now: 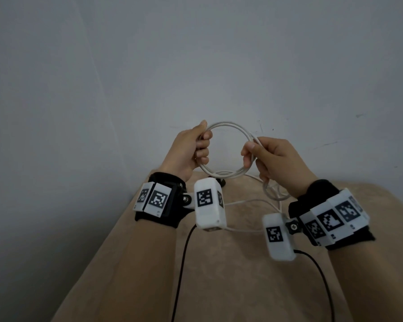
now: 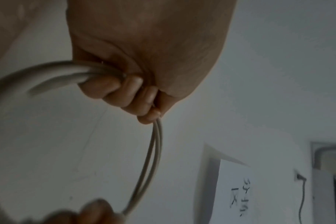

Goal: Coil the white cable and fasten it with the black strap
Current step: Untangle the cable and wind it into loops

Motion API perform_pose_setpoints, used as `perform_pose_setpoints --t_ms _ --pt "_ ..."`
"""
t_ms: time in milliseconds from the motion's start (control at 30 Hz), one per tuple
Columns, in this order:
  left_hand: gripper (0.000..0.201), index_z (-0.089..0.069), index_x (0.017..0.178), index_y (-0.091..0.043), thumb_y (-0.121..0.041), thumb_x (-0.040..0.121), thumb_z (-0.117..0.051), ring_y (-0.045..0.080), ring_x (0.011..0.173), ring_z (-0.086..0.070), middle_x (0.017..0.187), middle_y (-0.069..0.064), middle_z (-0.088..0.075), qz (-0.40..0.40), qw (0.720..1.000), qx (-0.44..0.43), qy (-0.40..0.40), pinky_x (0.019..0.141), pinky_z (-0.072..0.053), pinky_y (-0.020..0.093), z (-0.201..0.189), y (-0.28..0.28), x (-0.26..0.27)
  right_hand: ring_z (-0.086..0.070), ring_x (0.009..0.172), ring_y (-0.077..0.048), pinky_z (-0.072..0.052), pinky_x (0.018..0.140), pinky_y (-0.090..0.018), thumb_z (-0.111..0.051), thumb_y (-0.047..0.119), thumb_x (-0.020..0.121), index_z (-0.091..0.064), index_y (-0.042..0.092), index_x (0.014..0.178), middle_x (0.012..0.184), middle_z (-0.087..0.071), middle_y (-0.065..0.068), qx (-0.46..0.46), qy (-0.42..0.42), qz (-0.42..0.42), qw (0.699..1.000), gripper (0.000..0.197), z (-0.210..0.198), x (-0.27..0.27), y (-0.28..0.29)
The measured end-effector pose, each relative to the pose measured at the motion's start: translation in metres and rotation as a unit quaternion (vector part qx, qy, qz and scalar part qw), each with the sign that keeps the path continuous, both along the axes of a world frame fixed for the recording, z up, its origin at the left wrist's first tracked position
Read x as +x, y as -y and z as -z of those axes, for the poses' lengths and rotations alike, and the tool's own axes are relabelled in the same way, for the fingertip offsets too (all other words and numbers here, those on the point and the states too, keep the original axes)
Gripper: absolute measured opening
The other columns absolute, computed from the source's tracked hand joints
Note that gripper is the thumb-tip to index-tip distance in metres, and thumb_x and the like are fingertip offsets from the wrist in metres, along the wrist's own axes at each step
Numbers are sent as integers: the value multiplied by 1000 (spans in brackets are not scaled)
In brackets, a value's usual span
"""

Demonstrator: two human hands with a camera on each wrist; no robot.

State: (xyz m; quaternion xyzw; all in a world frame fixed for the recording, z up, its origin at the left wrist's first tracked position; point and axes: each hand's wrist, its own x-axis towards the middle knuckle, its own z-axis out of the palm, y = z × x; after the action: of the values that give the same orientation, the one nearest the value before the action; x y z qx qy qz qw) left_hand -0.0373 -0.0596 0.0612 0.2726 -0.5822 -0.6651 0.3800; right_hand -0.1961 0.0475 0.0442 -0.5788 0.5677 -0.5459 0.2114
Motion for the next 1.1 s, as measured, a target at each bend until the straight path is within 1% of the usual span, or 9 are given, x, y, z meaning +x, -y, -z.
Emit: perform_pose_setpoints --t_ms 133,300,433,533,633,833,967,1033,1100 --pt "38 -59 70 -11 -27 100 -41 10 40 -36 46 -7 -39 -15 994 -74 76 49 -39 22 0 -3 3 -35 37 -6 -36 38 -22 -44 20 100 -65 10 81 58 -55 2 26 -3 -3 1000 30 1 -1 1" --pt "46 -67 74 -10 -40 98 -43 9 42 -32 49 -7 -35 29 980 -123 150 46 -34 21 -2 -10 0 -38 39 -8 -37 40 -23 -48 25 98 -68 11 85 52 -52 10 68 -62 -19 996 28 3 0 1" --pt "45 -62 67 -14 -46 94 -50 9 44 -25 47 -10 -30 49 966 -161 198 48 -26 23 -2 -15 -2 -37 40 -7 -35 40 -21 -49 26 98 -70 15 87 51 -51 11 89 -74 -44 992 26 2 3 0" --pt "45 -57 58 -17 -46 91 -55 8 42 -22 45 -11 -29 59 956 -187 218 45 -23 20 -1 -17 -4 -36 40 -7 -35 40 -20 -50 27 97 -70 19 87 50 -50 11 99 -74 -58 991 24 1 4 -1" --pt "45 -53 57 -15 -42 92 -56 5 39 -25 41 -13 -31 60 948 -212 231 43 -24 18 1 -17 -7 -37 40 -9 -35 41 -22 -51 28 97 -71 14 91 50 -52 9 107 -80 -60 989 25 2 4 -1" --pt "41 -48 61 -12 -34 95 -54 3 37 -22 41 -14 -29 32 957 -224 179 40 -21 16 1 -16 -9 -44 39 -8 -39 42 -20 -53 25 96 -70 6 90 61 -64 4 43 -36 -26 998 26 0 5 -1" --pt "42 -46 57 -15 -33 94 -56 4 38 -19 44 -12 -25 -10 974 -189 124 39 -20 15 3 -11 -8 -57 51 -16 -52 55 -29 -48 21 99 -70 4 91 82 -71 -12 -8 67 6 998 29 -5 2 -2" --pt "43 -46 56 -16 -33 94 -57 5 40 -18 44 -12 -25 -26 979 -173 105 39 -19 16 3 -8 -6 -62 59 -15 -55 60 -29 -47 18 99 -69 7 91 83 -70 -6 -22 109 15 994 26 -5 -2 -2" --pt "43 -45 56 -18 -33 94 -57 7 41 -17 45 -11 -24 -35 984 -155 85 41 -16 18 4 -6 -5 -63 65 -13 -56 62 -27 -49 16 98 -70 11 88 81 -70 -2 -30 111 32 993 23 -4 -8 -2"
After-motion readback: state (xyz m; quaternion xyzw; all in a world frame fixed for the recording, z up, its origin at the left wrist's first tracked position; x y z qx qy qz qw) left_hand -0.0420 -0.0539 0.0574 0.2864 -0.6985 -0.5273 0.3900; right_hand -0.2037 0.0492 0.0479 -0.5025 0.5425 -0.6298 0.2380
